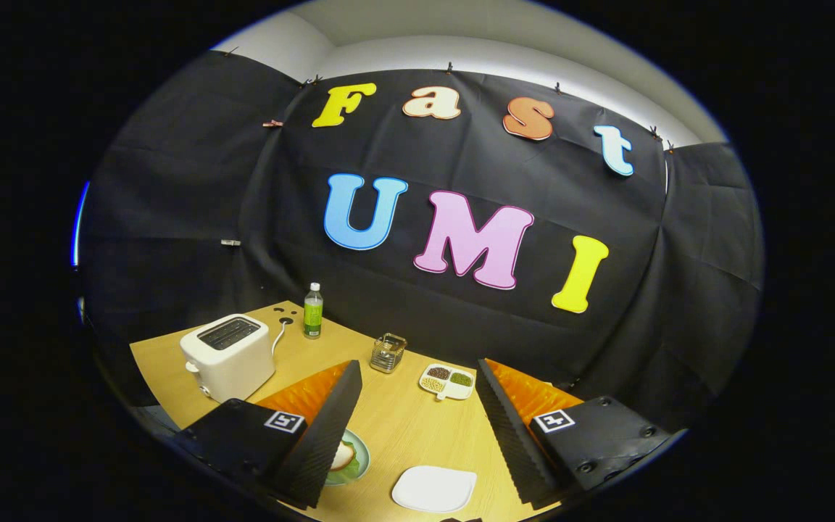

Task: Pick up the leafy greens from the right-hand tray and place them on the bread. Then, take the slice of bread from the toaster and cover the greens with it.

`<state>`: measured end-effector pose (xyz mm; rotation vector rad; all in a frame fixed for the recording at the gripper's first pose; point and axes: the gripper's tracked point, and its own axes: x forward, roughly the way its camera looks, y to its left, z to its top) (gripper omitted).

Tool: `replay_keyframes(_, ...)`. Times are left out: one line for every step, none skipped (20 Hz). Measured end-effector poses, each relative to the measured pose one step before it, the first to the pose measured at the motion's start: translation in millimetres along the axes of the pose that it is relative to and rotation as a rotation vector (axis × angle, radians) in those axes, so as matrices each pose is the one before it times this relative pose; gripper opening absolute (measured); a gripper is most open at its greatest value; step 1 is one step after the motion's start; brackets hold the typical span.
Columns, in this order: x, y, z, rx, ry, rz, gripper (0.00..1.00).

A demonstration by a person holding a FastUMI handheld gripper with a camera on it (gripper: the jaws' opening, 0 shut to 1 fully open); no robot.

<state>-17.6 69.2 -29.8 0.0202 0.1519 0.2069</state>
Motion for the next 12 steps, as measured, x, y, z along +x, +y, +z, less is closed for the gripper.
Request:
replay_keyframes(-1.17, 0.67, 1.86, -0.00363, -0.00175, 0.00580, 0.98)
replay_keyframes(-0.58, 1.49, -0.11, -0.00236, -0.00114, 0.00633, 0.98)
replay_keyframes(-0.31, 1.37, 0.50, 0.00071, -0.00145, 0.00595, 0.98)
replay_keyframes(-0.72, 1.79, 0.85, -0.00096, -0.00317, 0.00653, 0.98)
replay_keyframes(-0.49, 0.45, -0.32, -0.00144, -0.00248, 0.00343, 0.98)
replay_keyframes(-0.36, 0.28, 0.30, -0.00073, -0.00138, 0.00231, 0.98)
replay_keyframes(-0.42, 0.78, 0.98, 0.00000, -0.00235, 0.00374, 0.98)
replay_keyframes(0.14, 0.27, 0.95, 0.00011, -0.00185, 0.00145, 0.98)
replay_keyframes(-1.15, -0.13, 0.44, 0.00031, -0.00070, 0.00256, 0.98)
replay_keyframes(0.28, -0.31, -0.58, 0.00130, -0.00097, 0.00090, 0.98)
replay_keyframes(0.66, -0.44, -0.53, 0.00083, 0.00097, -0.00081, 0.98)
replay_keyframes(1.30, -0.80, 0.18, 0.00087, -0.00023, -0.00017, 0.98)
